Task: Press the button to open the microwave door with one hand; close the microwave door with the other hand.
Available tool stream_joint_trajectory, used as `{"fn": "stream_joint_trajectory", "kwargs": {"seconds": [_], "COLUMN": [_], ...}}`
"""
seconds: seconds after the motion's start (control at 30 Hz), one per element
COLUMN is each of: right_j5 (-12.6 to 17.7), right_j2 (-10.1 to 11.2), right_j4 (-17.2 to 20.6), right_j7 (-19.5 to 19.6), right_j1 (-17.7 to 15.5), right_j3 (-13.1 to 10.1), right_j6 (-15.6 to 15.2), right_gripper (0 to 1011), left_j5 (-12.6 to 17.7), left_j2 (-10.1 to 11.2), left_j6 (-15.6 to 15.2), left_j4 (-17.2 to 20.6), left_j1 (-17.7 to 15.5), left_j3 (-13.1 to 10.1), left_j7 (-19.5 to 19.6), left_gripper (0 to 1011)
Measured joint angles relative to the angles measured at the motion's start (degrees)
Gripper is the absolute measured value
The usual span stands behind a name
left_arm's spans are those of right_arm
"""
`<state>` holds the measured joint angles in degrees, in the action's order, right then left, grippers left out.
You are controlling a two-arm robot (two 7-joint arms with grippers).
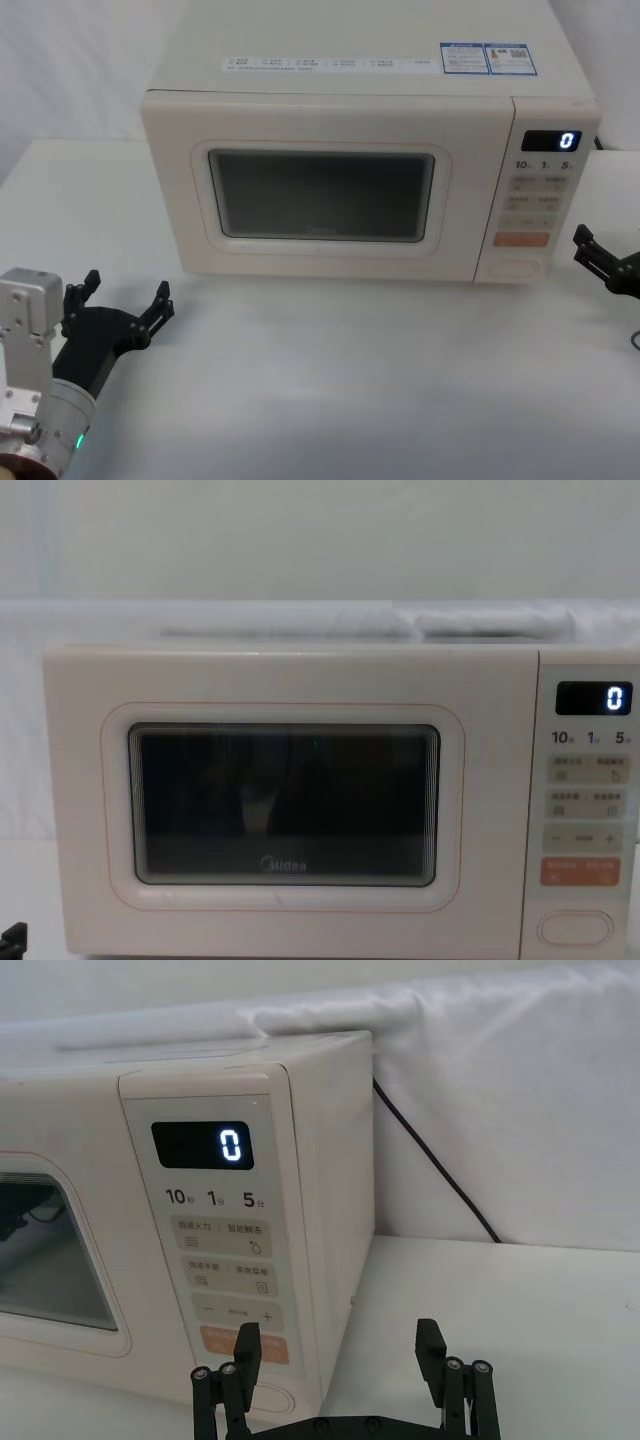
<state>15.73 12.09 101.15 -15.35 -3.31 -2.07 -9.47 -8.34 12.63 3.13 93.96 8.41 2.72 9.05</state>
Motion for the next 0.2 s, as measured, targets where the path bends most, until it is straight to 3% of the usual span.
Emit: {"fn": "stream_joint_trajectory", "kwargs": {"seconds": [0.2], "right_j5": [0.0], "right_j2": [0.0], "right_j4": [0.0], "right_j7": [0.0], "right_j1": [0.0], "right_j3": [0.0], "right_j6": [0.0], "right_gripper": [1002], "left_j5": [0.0], "left_j2": [0.0], "left_j6": [0.0], "left_j4": [0.0], "left_j1": [0.0], "left_j3": [0.0], "left_j7": [0.0], "left_gripper": [1001]}}
